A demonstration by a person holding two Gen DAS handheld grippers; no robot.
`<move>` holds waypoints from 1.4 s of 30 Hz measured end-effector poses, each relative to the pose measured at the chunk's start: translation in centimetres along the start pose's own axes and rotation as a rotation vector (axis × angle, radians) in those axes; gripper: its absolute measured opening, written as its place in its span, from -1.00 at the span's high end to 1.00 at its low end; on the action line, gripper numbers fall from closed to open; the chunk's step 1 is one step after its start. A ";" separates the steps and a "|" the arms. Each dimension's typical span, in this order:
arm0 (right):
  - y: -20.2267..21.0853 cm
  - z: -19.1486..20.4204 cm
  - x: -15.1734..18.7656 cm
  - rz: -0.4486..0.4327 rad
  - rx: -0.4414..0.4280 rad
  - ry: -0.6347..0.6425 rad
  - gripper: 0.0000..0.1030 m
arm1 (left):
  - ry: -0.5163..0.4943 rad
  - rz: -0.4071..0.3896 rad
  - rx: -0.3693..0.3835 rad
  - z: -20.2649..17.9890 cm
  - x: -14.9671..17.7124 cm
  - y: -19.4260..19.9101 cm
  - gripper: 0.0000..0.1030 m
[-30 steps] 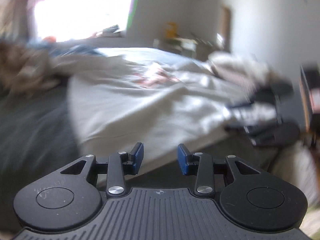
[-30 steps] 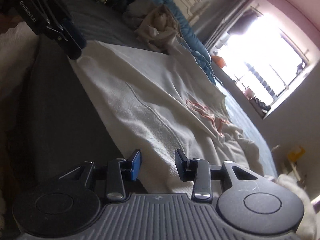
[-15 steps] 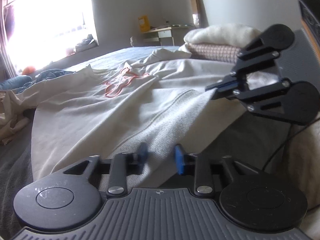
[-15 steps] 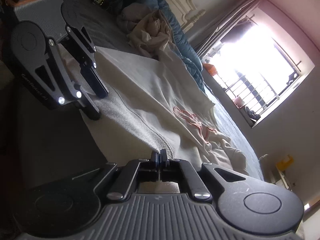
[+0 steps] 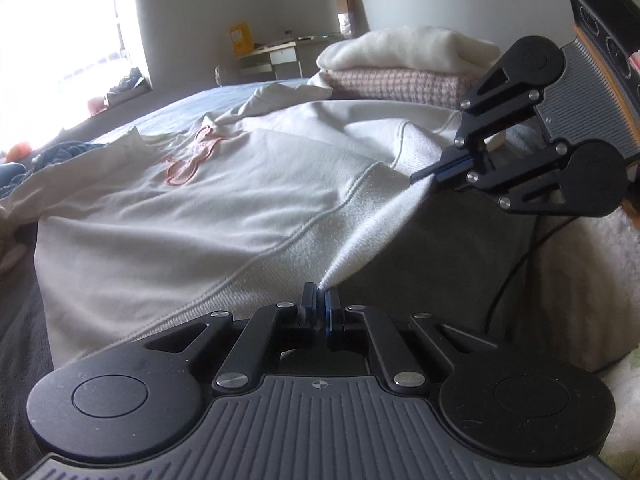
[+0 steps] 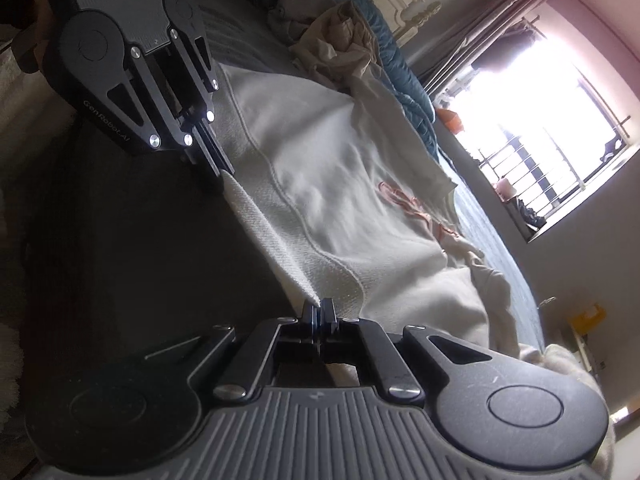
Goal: Fold clothes
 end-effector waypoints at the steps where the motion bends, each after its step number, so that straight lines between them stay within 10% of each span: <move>1: -0.1 0.2 0.1 0.003 -0.005 -0.005 0.97 | 0.000 0.004 0.000 0.0 0.2 0.0 0.97; 9: 1.1 -1.9 0.4 -0.017 -0.035 -0.252 0.90 | 0.247 -0.033 0.006 4.0 1.2 4.1 0.83; 16: 4.7 -8.6 6.0 -0.081 0.018 -0.854 0.33 | 0.616 -0.157 -0.053 10.4 2.0 9.0 0.28; 23: 4.8 -12.7 15.2 -0.061 0.151 -1.433 0.18 | 0.831 -0.066 -0.043 14.1 4.1 5.3 0.28; 28: 3.3 -12.5 17.3 -0.007 0.177 -1.535 0.11 | 0.965 -0.087 -0.026 15.1 4.9 4.5 0.91; 31: 1.6 -12.5 17.9 0.040 0.139 -1.558 0.11 | 1.023 -0.112 -0.013 15.6 5.2 4.9 0.98; 35: 1.3 -12.5 17.2 0.042 0.096 -1.541 0.90 | 1.061 -0.162 -0.029 15.9 5.3 6.6 1.00; 42: 5.4 -12.1 14.5 -0.056 0.017 -1.575 0.91 | 1.029 -0.247 -0.061 17.1 4.6 11.2 1.00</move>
Point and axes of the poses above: each gripper's, at about its wrist camera, not at the fingertips, and y roughly against the way its jaws point, z to its left, x to its underside, the point moved 2 cm from there along -y, roughly the way its jaws point, and after that the axes turned 4 degrees about y, right-handed, at the moved point
